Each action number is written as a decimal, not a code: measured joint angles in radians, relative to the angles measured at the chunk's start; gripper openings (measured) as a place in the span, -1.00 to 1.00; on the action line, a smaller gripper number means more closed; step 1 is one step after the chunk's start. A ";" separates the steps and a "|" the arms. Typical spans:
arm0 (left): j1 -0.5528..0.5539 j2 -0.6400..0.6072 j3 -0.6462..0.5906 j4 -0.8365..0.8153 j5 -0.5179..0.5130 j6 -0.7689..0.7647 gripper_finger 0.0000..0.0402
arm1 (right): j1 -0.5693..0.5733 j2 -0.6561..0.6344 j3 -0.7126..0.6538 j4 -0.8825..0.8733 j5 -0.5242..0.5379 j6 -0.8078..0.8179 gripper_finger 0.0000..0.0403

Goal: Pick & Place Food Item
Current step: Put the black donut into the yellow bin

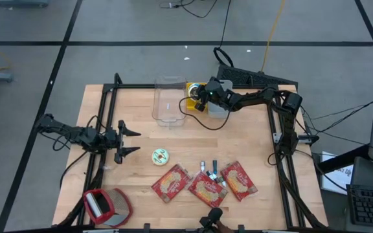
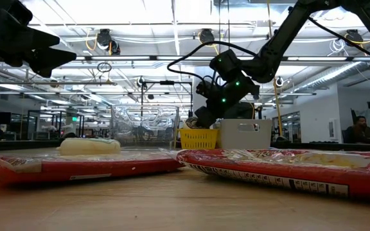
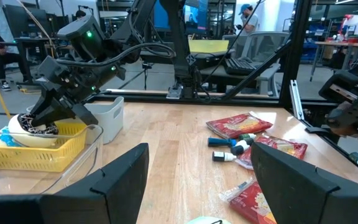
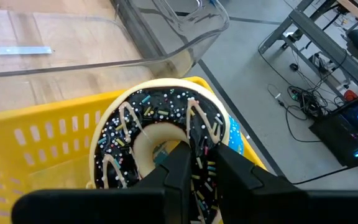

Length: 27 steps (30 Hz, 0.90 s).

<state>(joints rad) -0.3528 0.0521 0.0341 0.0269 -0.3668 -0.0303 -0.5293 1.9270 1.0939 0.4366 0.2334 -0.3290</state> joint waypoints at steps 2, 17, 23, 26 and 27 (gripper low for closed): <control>0.000 0.000 0.000 0.000 0.000 0.000 0.42 | 0.000 0.000 0.000 0.000 0.000 0.000 -0.78; 0.000 0.000 0.000 0.000 0.000 0.000 0.42 | -0.002 0.000 0.000 0.001 0.006 0.002 -0.27; 0.000 0.000 0.000 0.000 0.000 0.000 0.42 | -0.002 0.000 0.000 0.000 0.002 -0.010 -0.15; 0.000 0.000 0.000 0.000 0.000 0.000 0.42 | 0.000 0.000 0.000 -0.001 0.008 -0.031 -0.13; 0.000 0.000 0.000 0.000 0.000 0.000 0.42 | 0.000 0.000 0.000 -0.005 0.010 -0.031 -0.13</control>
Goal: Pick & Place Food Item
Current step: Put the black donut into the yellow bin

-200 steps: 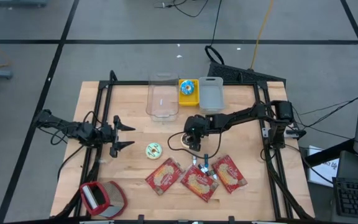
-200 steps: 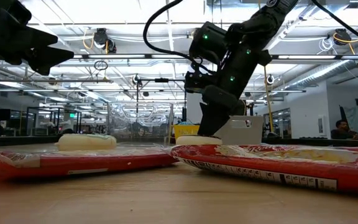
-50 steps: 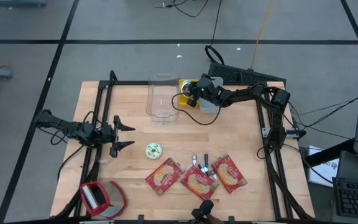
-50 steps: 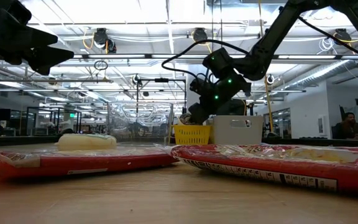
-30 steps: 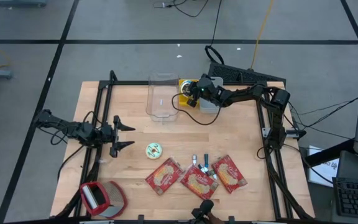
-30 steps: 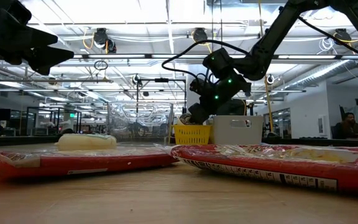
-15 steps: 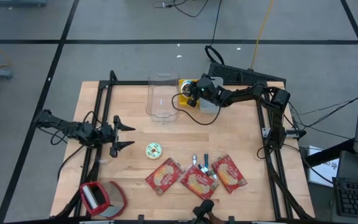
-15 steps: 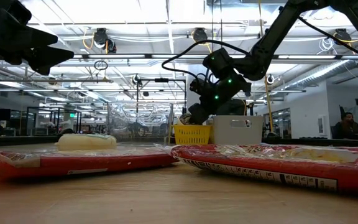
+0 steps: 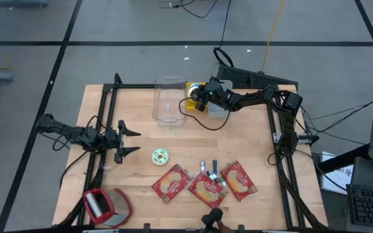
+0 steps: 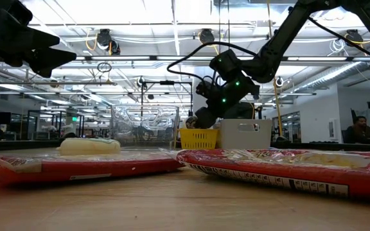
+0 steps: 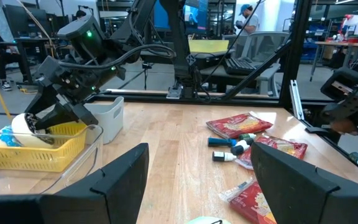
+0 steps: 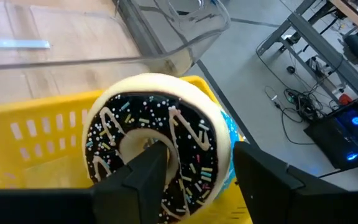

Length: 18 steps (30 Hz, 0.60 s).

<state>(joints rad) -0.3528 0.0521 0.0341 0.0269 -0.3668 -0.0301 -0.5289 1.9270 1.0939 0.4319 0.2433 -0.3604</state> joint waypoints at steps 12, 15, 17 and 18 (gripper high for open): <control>0.000 0.000 0.000 0.000 0.000 0.000 0.42 | 0.008 0.000 0.000 -0.054 0.045 -0.018 -0.18; 0.000 0.000 0.000 0.000 0.000 0.000 0.42 | 0.016 0.000 0.000 -0.030 0.044 -0.031 -0.18; 0.000 0.000 0.000 0.000 0.000 0.000 0.42 | 0.020 0.000 0.000 -0.009 0.044 -0.040 -0.18; 0.000 0.000 0.000 0.000 0.000 0.000 0.42 | 0.021 0.000 0.000 0.001 0.044 -0.047 -0.18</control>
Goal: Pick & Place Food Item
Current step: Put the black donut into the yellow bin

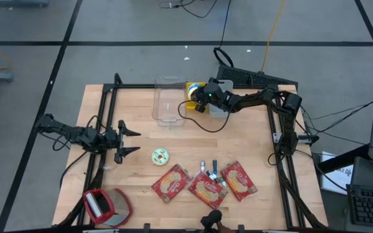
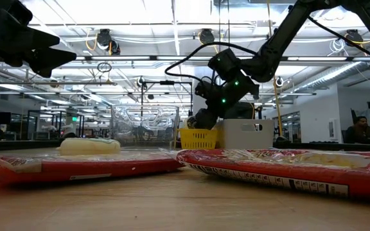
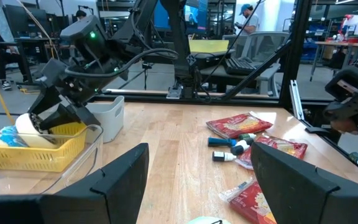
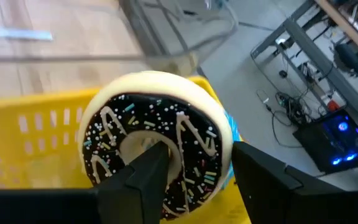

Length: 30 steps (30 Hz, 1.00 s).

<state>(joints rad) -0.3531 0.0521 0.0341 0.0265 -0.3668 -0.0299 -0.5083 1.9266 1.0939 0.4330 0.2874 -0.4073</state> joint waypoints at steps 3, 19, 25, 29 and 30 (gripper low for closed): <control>0.000 0.000 0.000 0.000 0.000 0.000 0.42 | 0.000 0.000 0.000 0.015 0.000 -0.006 -0.18; 0.000 0.000 0.000 0.000 0.000 0.000 0.42 | 0.002 -0.002 0.000 -0.007 0.012 -0.010 -0.03; 0.000 0.000 0.000 0.000 0.000 0.000 0.42 | 0.006 -0.029 0.001 -0.065 0.052 0.057 0.07; 0.000 0.000 0.000 0.000 0.000 0.000 0.42 | -0.003 -0.043 0.001 -0.101 0.050 0.121 0.07; 0.000 0.000 0.000 0.000 0.000 0.000 0.42 | -0.004 -0.045 0.001 -0.103 0.053 0.127 0.07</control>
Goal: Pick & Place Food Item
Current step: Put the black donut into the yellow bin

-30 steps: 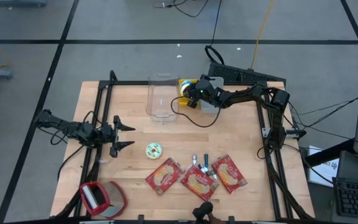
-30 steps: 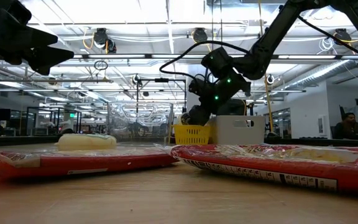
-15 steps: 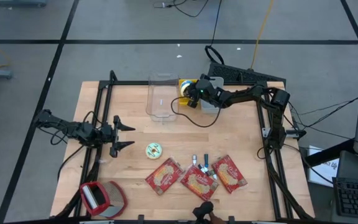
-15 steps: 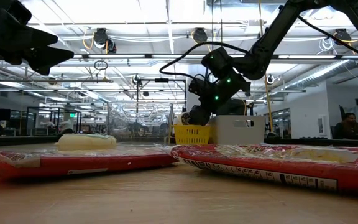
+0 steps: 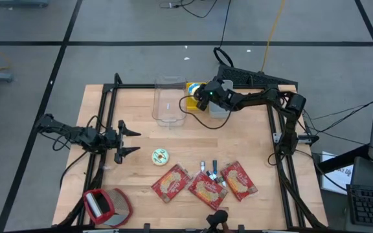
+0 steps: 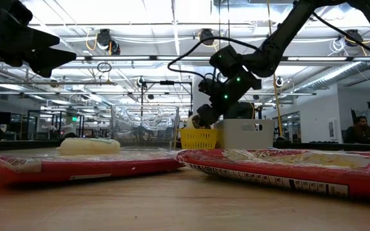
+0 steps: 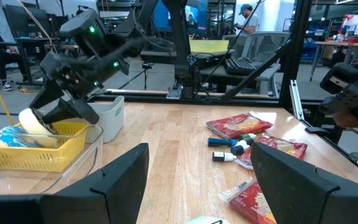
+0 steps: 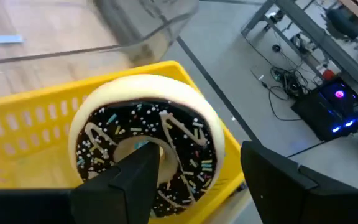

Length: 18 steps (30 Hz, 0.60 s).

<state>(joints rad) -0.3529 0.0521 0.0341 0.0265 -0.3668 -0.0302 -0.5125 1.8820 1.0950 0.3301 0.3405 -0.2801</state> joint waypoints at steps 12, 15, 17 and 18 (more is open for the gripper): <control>0.000 0.000 0.000 0.000 0.000 0.000 0.42 | -0.003 0.002 0.000 -0.003 -0.006 -0.054 0.09; 0.000 0.000 0.000 0.000 0.000 0.000 0.42 | -0.003 0.002 0.000 -0.032 -0.026 -0.014 0.07; 0.000 0.000 0.000 0.000 0.000 0.000 0.42 | -0.006 0.002 0.000 -0.036 -0.083 0.035 0.06; 0.000 0.000 0.000 0.000 0.000 0.000 0.42 | -0.010 0.002 0.000 -0.036 -0.101 0.053 0.05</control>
<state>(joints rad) -0.3527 0.0521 0.0341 0.0269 -0.3668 -0.0303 -0.5222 1.8839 1.0950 0.2943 0.2395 -0.2275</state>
